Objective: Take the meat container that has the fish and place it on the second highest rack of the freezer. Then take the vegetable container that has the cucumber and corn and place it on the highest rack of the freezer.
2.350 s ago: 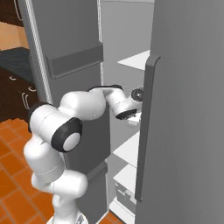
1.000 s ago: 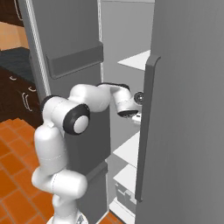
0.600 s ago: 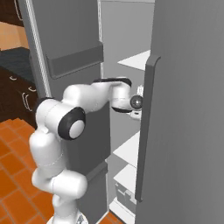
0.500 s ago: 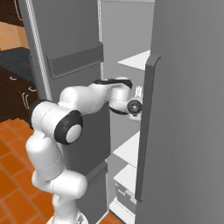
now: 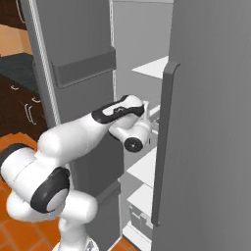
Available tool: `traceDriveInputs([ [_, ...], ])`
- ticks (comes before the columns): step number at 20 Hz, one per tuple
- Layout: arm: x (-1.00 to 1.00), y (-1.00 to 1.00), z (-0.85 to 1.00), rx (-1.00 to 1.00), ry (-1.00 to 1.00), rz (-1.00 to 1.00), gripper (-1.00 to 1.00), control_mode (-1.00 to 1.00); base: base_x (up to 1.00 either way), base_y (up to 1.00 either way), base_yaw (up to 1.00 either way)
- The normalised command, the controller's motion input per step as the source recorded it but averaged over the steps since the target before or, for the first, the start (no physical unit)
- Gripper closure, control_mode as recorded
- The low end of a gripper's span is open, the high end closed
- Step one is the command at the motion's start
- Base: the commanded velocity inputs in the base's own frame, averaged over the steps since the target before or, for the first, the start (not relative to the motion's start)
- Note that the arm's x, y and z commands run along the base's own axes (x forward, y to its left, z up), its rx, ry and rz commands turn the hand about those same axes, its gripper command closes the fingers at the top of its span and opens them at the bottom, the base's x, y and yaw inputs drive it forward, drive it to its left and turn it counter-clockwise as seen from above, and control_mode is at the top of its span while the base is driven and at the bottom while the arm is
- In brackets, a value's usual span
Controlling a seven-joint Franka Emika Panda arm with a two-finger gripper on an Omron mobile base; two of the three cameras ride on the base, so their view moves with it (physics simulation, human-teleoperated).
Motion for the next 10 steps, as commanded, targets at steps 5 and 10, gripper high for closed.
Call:
traceDriveInputs([
  [5, -1.0, 0.19, 1.0, -0.06, -0.16, 0.01, -1.0, -1.0, 0.0, 0.0, 0.0],
  [10, -0.98, 0.09, 1.0, 0.0, -0.23, 0.01, -1.0, -1.0, 0.0, 0.0, 0.0],
])
